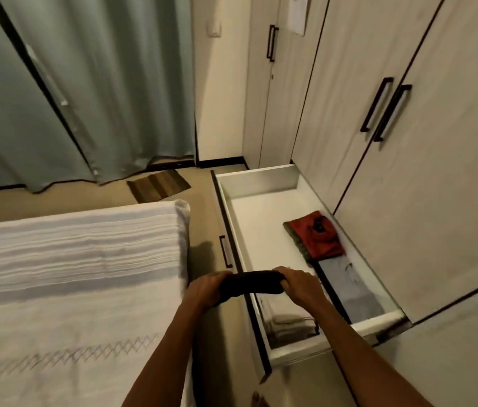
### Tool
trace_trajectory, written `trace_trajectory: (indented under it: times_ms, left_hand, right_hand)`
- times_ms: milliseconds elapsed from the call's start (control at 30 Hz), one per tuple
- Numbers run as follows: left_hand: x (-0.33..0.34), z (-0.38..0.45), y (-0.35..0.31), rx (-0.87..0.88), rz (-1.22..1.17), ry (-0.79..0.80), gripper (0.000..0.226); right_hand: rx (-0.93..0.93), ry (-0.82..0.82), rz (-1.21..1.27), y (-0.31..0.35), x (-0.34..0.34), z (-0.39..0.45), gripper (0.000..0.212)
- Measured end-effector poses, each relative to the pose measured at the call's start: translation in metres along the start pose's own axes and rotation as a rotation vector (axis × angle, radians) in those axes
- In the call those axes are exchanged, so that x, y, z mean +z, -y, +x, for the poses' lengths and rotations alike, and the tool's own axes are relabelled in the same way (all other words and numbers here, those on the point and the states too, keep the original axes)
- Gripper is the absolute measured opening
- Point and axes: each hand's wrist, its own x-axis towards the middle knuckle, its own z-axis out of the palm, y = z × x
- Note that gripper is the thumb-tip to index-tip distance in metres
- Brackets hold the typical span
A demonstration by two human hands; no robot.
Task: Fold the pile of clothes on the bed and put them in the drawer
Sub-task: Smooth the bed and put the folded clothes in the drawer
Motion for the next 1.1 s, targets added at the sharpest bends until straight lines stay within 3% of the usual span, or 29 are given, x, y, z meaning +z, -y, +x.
trace_trajectory:
  times_ms: [300,433,833,1000,1100]
  left_hand:
    - [-0.002,0.166,-0.014,0.262,0.224,0.091,0.056]
    - [-0.001,0.235,-0.013,0.329,0.274,0.162,0.054]
    - [0.034,0.451,0.04,0.566,0.173,0.448,0.037]
    - [0.062,0.507,0.07,0.732,0.302,0.605,0.042]
    - [0.075,0.536,0.075,0.812,0.268,0.617,0.044]
  right_hand:
    - [0.269,-0.121,0.114,-0.075,0.012,0.062,0.033]
    - [0.402,-0.142,0.187,-0.085,0.027,0.095,0.037]
    - [0.86,-0.02,0.372,-0.099,0.091,0.231,0.042]
    - [0.931,0.054,0.501,-0.097,0.122,0.269,0.043]
    - [0.969,0.008,0.571,-0.1,0.14,0.285,0.046]
